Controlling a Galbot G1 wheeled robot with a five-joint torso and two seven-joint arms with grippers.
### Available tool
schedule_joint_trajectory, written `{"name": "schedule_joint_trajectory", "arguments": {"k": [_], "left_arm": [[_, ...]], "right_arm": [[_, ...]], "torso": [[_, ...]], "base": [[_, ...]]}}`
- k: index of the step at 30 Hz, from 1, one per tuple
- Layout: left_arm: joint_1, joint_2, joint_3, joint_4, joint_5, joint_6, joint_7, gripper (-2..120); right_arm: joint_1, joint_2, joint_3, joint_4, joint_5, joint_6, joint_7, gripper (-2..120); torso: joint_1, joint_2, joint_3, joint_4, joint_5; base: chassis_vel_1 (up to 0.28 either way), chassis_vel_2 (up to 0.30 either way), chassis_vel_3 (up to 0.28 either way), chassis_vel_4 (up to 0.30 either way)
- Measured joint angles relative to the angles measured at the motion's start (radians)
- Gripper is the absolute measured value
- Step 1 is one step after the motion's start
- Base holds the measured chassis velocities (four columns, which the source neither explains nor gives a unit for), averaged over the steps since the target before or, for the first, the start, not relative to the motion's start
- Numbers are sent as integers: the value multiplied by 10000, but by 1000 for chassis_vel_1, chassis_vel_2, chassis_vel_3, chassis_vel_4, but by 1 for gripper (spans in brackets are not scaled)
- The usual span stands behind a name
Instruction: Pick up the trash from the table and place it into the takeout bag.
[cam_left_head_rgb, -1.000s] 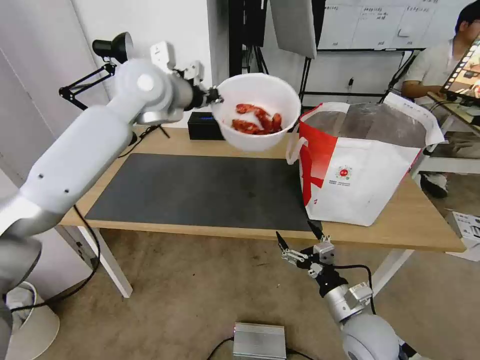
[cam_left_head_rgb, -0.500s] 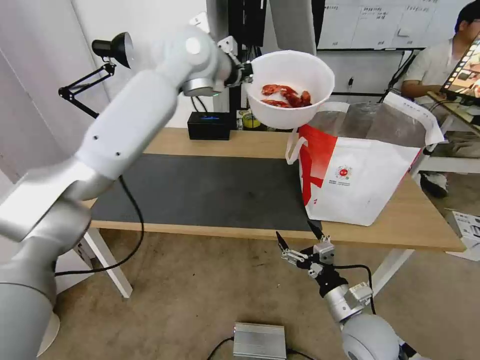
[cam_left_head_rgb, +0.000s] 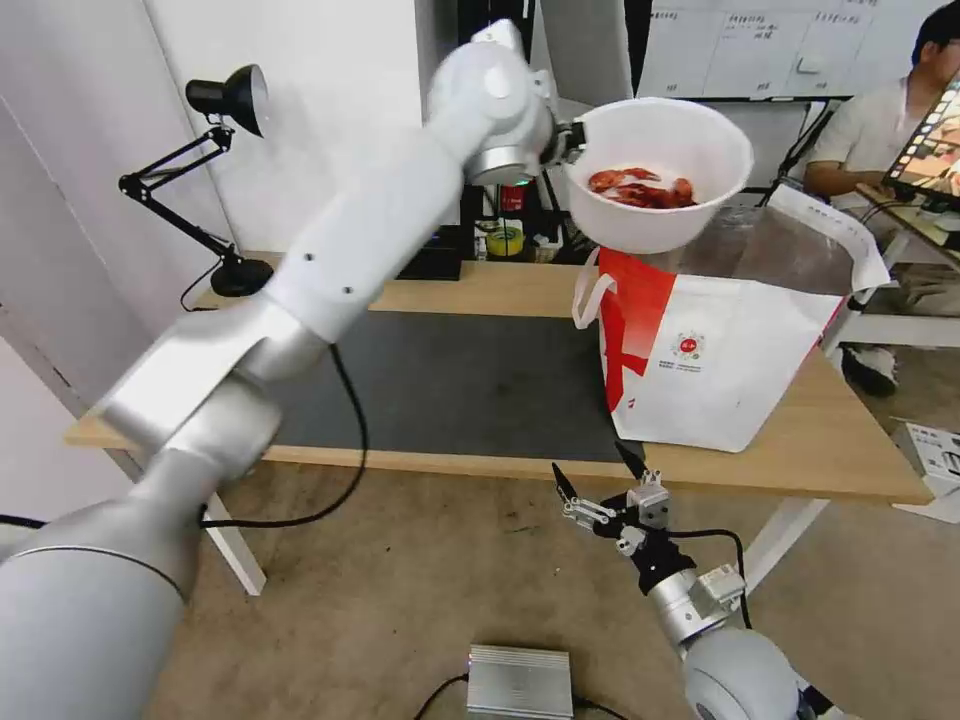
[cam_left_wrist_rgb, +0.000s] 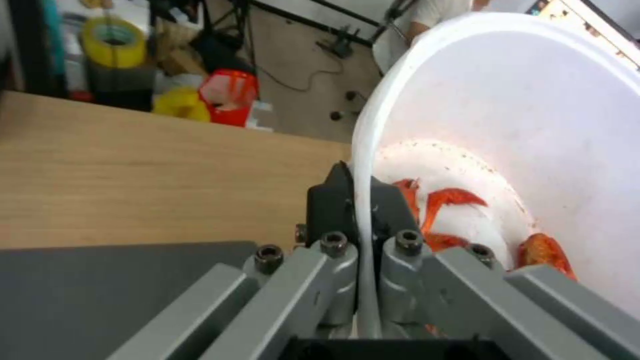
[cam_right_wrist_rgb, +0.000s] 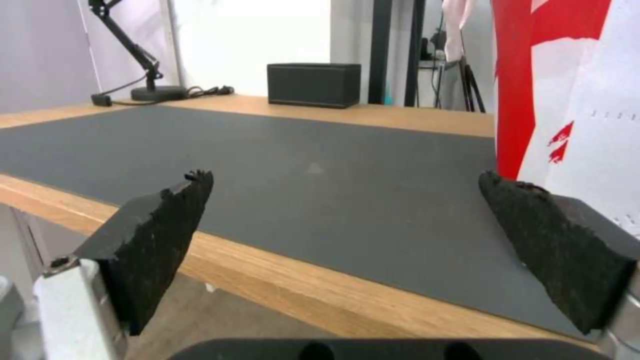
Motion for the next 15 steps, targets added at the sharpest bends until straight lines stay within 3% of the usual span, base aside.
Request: {"name": "schedule_joint_trajectory", "arguments": {"k": [3,7,15], "left_arm": [[-145,-621,-82,572,413,-78,80,0],[-164,-670,-10,664,572,-187,195,0],[334,-645,552,779,1274,-1220,489,0]], "right_arm": [[0,0,0,0,0,0,0,100],[0,0,0,0,0,0,1,100],[0,0,0,0,0,0,0,100]], "torso": [[0,0,0,-2,1],[0,0,-1,-1,1],[0,0,0,2,-2]], "base": [[0,0,0,0],[0,0,0,0],[0,0,0,0]]}}
